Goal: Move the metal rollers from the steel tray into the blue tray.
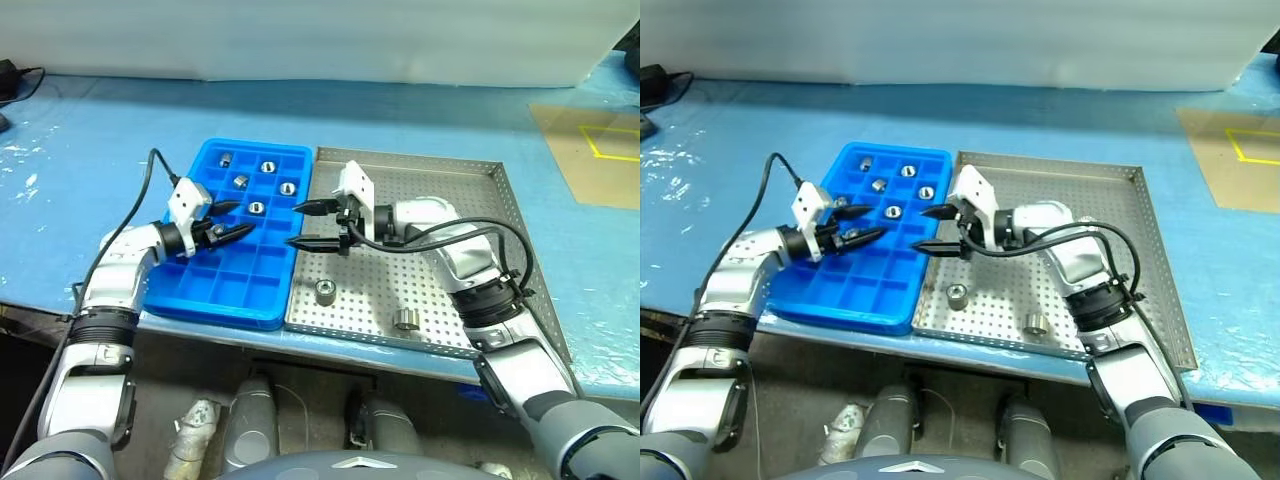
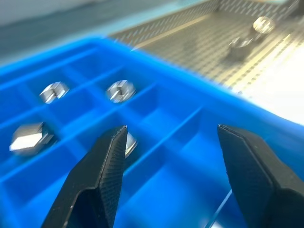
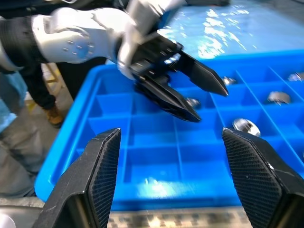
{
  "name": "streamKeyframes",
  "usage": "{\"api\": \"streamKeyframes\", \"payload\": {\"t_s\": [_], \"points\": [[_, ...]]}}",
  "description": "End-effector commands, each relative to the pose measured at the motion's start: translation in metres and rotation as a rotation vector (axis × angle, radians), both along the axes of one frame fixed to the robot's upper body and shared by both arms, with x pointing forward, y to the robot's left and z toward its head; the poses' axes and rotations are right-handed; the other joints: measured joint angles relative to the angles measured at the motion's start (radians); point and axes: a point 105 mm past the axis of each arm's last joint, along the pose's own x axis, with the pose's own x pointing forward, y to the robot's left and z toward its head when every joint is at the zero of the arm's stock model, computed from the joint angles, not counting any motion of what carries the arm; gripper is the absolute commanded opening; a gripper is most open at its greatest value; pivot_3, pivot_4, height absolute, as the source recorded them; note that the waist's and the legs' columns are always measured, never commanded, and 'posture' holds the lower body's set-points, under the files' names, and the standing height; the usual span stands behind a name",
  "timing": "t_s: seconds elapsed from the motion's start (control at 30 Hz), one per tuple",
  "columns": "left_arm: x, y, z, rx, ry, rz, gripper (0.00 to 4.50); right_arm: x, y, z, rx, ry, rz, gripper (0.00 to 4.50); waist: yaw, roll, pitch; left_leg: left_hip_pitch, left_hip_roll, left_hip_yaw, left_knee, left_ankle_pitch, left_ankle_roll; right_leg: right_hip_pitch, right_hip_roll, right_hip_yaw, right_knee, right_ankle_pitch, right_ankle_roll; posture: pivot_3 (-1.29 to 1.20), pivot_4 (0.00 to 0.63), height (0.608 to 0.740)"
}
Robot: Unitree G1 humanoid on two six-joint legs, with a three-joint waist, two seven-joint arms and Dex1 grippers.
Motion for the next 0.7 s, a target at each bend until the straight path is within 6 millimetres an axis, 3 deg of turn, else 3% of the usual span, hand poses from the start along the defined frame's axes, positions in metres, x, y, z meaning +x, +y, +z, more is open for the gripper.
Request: {"api": "streamKeyframes", "payload": {"t_s": [0.03, 0.23, 0.33, 0.47, 0.7], "points": [[0.004, -0.027, 0.022, -0.038, -0.065, -0.064, 3.17, -0.002, -0.009, 0.014, 0.038, -0.045, -0.042, 3.51, -0.006, 0.0, 0.0, 0.0, 0.0, 0.0, 0.0, 0.0, 0.0, 0.0, 0.0, 0.0, 0.0, 0.0, 0.0, -0.09, 0.15, 0.74], [-0.006, -0.087, 0.039, -0.018, -0.081, -0.363, 3.17, -0.007, -0.031, 0.015, 0.032, -0.045, -0.15, 3.51, -0.033, 0.0, 0.0, 0.001, 0.0, 0.0, 0.002, 0.0, 0.0, 0.001, 0.0, 0.001, 0.0, 0.0, 0.0, -0.21, 0.15, 0.74], [-0.008, -0.103, 0.04, 0.011, -0.07, -0.466, 3.17, -0.008, -0.045, 0.016, 0.04, -0.047, -0.22, 3.51, -0.047, 0.0, 0.0, 0.001, -0.001, 0.001, 0.002, -0.001, 0.002, 0.001, 0.0, 0.002, 0.0, 0.001, 0.002, -0.26, 0.15, 0.74], [-0.005, -0.126, 0.027, 0.059, -0.039, -0.555, 3.17, -0.01, -0.071, 0.022, 0.056, -0.057, -0.342, 3.51, -0.066, 0.0, 0.0, 0.002, -0.001, 0.001, 0.002, -0.002, 0.003, 0.002, 0.001, 0.003, 0.0, 0.002, 0.003, -0.32, 0.15, 0.74], [-0.03, -0.161, -0.01, 0.137, 0.026, -0.771, 3.17, -0.019, -0.144, 0.035, 0.044, -0.092, -0.63, 3.51, -0.089, 0.0, 0.0, 0.002, -0.001, 0.001, 0.006, -0.007, 0.013, 0.006, 0.001, 0.003, -0.003, 0.002, 0.003, -0.43, 0.15, 0.74]]}}
